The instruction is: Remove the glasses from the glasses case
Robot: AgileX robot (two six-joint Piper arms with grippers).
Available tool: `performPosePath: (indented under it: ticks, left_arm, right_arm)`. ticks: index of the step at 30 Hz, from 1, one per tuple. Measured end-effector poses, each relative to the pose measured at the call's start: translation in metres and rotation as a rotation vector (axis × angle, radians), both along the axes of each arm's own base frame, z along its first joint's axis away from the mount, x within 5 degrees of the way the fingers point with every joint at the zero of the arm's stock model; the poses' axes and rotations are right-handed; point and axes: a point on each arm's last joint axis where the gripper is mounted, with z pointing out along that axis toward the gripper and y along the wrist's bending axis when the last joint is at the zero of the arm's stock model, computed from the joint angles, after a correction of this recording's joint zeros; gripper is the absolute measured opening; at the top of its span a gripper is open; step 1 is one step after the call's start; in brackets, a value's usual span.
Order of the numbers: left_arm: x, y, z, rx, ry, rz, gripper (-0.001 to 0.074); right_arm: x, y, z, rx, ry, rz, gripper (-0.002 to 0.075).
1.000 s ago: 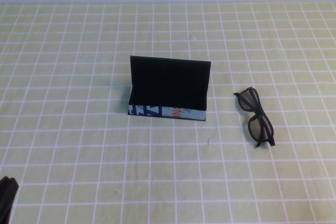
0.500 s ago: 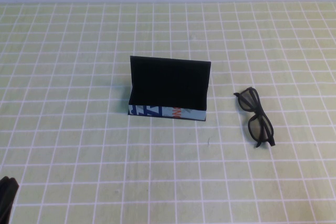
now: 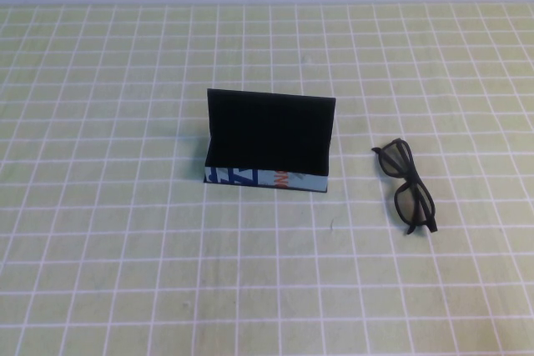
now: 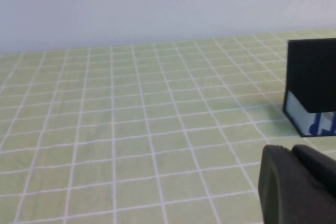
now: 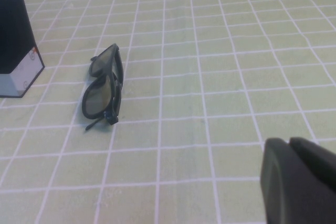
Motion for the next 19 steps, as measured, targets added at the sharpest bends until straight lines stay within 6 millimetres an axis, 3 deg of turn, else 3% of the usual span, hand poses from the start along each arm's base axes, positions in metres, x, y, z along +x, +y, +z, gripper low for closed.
performPosePath:
  ticks: [10,19]
  left_arm:
    - [-0.013,0.010,-0.020,0.050,0.175,0.139,-0.0004]
    - [-0.014,0.010,-0.021,0.046,0.193,0.143,-0.0004]
  right_arm:
    - [0.000,0.000,0.000,0.000,0.001,0.001,-0.0017]
    - [0.000,0.000,0.000,0.000,0.001,0.001,-0.0017]
